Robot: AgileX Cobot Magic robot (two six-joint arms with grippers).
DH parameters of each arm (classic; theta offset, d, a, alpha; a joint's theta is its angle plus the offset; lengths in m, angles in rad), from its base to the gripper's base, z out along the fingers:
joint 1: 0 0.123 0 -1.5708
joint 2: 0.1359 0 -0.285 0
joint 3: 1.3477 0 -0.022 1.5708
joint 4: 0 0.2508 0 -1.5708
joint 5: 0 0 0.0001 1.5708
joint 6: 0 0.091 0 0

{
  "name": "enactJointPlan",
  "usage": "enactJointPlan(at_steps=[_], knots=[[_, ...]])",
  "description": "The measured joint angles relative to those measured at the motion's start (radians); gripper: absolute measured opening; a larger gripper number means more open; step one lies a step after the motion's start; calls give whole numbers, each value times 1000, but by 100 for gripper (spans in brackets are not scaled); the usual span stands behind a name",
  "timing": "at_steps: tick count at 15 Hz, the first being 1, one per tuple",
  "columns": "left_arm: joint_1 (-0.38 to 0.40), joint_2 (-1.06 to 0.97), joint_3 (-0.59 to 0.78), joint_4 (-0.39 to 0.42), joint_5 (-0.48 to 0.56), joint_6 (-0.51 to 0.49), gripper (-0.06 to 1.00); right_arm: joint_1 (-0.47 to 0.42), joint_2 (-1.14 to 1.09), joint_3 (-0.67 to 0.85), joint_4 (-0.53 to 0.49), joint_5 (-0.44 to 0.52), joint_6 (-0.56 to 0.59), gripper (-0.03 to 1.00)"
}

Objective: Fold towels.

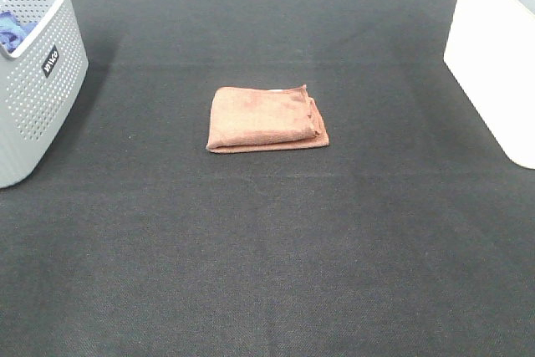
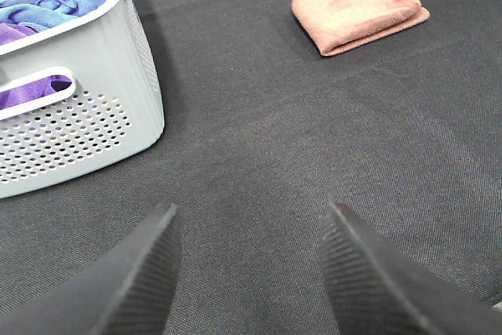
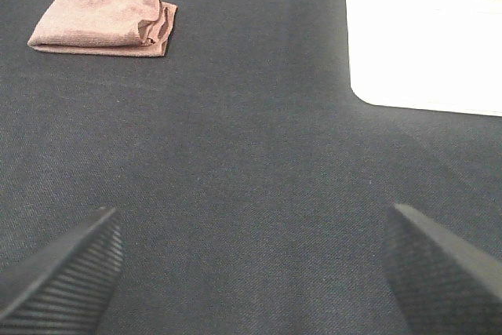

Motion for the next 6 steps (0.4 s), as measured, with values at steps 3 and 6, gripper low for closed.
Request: enactJointPlan(at_steps=[3,6], knots=[[0,0,0,0,0,0,53,-1,0,0,0,0,0,85],[0,0,0,0,0,0,53,-1,0,0,1,0,0,85]])
